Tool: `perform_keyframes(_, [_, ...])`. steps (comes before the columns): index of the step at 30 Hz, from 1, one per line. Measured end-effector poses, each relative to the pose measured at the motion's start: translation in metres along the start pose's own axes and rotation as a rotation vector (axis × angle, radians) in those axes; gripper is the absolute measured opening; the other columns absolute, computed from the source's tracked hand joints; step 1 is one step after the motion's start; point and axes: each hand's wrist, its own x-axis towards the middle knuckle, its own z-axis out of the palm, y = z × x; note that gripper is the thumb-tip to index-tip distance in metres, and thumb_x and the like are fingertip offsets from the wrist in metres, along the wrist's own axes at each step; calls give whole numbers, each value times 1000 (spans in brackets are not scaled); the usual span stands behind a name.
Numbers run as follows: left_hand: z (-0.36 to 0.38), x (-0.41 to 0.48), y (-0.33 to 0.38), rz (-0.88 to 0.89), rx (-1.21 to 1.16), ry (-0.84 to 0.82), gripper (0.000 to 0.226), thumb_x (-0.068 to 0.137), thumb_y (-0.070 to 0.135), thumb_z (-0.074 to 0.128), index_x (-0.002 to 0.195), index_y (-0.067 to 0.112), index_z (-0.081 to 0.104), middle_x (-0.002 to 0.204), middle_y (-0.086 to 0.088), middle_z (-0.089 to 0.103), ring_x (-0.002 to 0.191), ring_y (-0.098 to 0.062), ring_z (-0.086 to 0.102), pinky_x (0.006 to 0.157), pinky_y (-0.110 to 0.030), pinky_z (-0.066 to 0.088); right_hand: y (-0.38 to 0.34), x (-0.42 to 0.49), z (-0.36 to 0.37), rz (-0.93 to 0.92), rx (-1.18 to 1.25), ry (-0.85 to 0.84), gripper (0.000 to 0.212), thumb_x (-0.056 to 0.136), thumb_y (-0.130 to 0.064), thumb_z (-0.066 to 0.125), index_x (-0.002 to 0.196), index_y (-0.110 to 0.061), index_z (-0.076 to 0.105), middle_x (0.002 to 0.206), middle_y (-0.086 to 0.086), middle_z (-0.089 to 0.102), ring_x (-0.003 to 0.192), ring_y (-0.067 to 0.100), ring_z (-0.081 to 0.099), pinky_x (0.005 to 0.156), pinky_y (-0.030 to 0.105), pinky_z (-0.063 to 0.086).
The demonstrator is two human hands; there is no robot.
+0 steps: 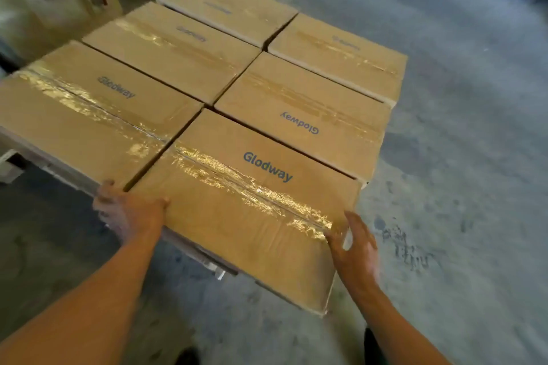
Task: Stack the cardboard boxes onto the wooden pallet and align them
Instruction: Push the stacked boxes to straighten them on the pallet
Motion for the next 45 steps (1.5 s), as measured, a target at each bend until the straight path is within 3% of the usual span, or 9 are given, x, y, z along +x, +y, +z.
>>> perform_keyframes(9, [37,-219,6,263,-100,347,53,85,6,71,133,2,49,130,-23,51,115,-34,52,100,-28,38,56,86,-33,-701,-177,-395,48,93,-28,69,136,-8,60,145,15,54,136,38,46,116,47,35])
perform_keyframes(12, [70,-327,-4,472,-154,248,33,89,15,59,121,9,52,117,-16,57,108,-24,54,102,-11,32,73,102,-47,-794,-198,-444,49,96,-33,64,139,-11,59,148,11,53,140,35,43,118,47,33])
perform_keyframes(20, [215,-474,-70,458,9,40,37,75,30,53,112,27,53,116,5,51,94,-14,63,75,-24,53,72,122,-18,-1167,9,-405,49,97,-40,53,133,-8,63,142,11,58,136,36,49,114,52,38])
perform_keyframes(26, [336,-406,-114,450,260,191,65,72,33,50,134,12,47,136,-7,48,123,-25,48,113,-38,24,64,123,27,-1423,284,-236,46,95,-39,53,130,-13,66,138,7,63,133,36,52,111,60,34])
perform_keyframes(33, [424,-268,-160,440,488,407,33,76,32,66,95,5,68,82,-20,70,76,-39,68,72,-44,58,94,142,77,-1872,651,295,35,99,-38,57,108,-10,78,114,5,75,110,31,69,104,68,38])
perform_keyframes(35, [438,-236,-176,439,505,474,48,70,33,81,106,2,69,91,-21,71,85,-42,69,85,-54,55,99,149,93,-1975,780,476,34,101,-33,57,108,-6,77,114,9,74,111,34,68,103,72,37])
perform_keyframes(37, [449,-214,-190,421,519,519,79,84,42,67,145,-1,45,143,-24,52,133,-45,48,119,-62,13,109,157,105,-2035,773,582,34,100,-30,59,120,-5,72,128,12,68,122,40,61,108,70,32])
perform_keyframes(39, [451,-199,-200,466,555,579,93,91,48,49,160,7,1,167,-14,-1,154,-34,-2,116,-48,-25,126,167,115,-2074,633,656,45,101,-34,56,138,-8,60,145,14,55,136,43,48,114,65,26])
perform_keyframes(45, [425,-187,-196,406,706,586,93,99,58,35,152,14,-28,166,-7,-21,151,-25,-24,117,-53,-21,146,190,131,-2033,460,656,58,101,-36,54,153,-15,41,161,18,32,148,50,23,117,63,15])
